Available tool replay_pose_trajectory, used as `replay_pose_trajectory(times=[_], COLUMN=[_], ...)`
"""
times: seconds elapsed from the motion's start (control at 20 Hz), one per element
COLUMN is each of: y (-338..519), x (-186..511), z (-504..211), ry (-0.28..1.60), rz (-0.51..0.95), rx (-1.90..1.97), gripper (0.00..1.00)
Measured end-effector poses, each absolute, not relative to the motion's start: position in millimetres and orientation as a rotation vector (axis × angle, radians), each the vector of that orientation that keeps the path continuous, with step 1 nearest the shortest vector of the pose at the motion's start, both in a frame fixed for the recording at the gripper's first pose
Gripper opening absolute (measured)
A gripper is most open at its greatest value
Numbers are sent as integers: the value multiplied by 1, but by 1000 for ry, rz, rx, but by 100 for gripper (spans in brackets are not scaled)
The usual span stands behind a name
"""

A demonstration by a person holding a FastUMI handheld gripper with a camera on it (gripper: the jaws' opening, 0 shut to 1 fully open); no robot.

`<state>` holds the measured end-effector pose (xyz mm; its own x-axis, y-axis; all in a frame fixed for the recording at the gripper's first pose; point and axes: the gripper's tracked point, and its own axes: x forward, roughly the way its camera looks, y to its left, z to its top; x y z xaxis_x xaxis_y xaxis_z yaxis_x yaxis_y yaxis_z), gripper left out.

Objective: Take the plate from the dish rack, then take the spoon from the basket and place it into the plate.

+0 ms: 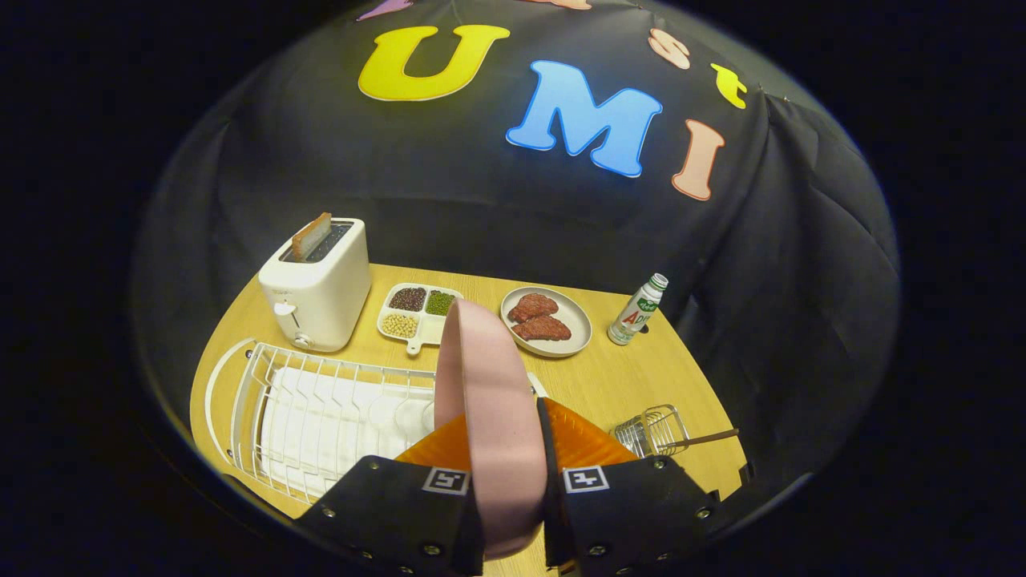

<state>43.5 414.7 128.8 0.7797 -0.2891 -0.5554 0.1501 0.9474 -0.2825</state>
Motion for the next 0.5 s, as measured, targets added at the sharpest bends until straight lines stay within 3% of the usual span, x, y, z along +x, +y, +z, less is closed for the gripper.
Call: replay_pose_trajectory(times=[0.5], y=[390], x=[-66], z=[111], ry=[664], rz=[-236], rx=[-207], gripper=[28])
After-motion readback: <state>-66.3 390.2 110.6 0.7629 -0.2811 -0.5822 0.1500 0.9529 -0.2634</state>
